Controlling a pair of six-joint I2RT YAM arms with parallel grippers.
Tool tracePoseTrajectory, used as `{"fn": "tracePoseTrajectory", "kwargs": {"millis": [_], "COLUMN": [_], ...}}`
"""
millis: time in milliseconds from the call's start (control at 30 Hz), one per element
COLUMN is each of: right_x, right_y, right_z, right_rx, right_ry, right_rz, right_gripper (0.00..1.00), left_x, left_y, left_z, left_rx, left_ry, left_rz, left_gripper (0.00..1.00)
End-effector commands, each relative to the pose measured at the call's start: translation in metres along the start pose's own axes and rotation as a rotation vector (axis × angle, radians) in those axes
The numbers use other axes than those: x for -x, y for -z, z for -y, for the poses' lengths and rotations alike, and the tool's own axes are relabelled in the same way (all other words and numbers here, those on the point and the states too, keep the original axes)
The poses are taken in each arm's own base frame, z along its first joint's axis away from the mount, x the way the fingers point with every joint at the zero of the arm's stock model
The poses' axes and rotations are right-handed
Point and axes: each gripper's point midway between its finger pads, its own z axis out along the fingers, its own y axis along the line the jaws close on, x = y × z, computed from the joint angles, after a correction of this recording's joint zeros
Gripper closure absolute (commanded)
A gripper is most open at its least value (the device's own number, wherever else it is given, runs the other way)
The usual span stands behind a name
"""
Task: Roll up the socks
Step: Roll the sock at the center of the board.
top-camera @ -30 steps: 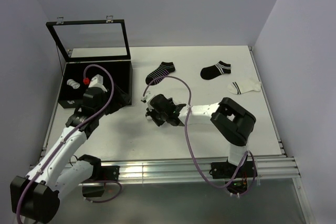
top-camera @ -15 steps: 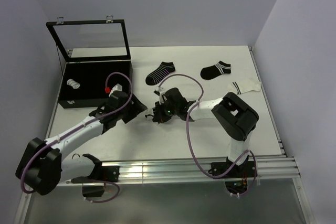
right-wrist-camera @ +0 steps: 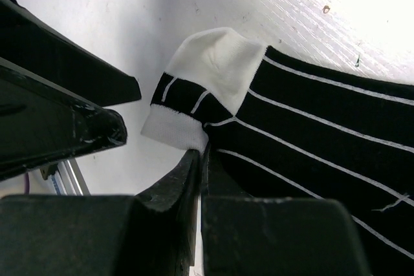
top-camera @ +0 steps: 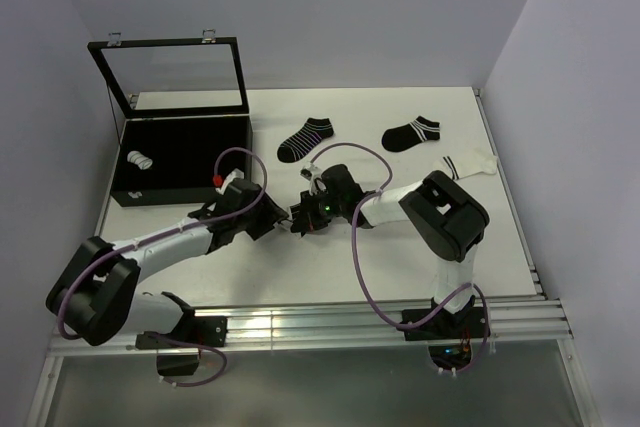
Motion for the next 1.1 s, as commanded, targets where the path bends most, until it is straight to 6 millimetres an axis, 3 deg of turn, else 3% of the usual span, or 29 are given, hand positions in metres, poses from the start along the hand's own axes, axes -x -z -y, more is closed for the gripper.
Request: {"fn": "tracePoseTrajectory", "kwargs": {"millis": [0,400,1067], "right_x": [-0.034,-0.036,-0.036], "right_y": [0.000,-0.001,-0.001], "right_z": [0.023,0.026,0.026], "right_rx": [-0.070,-0.082,-0.091], "right_ry": [-0.065,-0.077,-0.079], "right_rz": [-0.091,-0.108,-0.112], "right_gripper": [1.00,0.99,0.99], "left_x": [0.000,-0.003,0.003], "left_y": [-0.003,-0.010,-0.005], "left_z": [0.017,0.021,0.040], "left_rx": [-0.064,-0.062,-0.111], "left_ry": [0.020,0.014,0.011], "left_rz": [0.009,-0.014,-0.012], "left_gripper": [0.42,0.52,0.53]}}
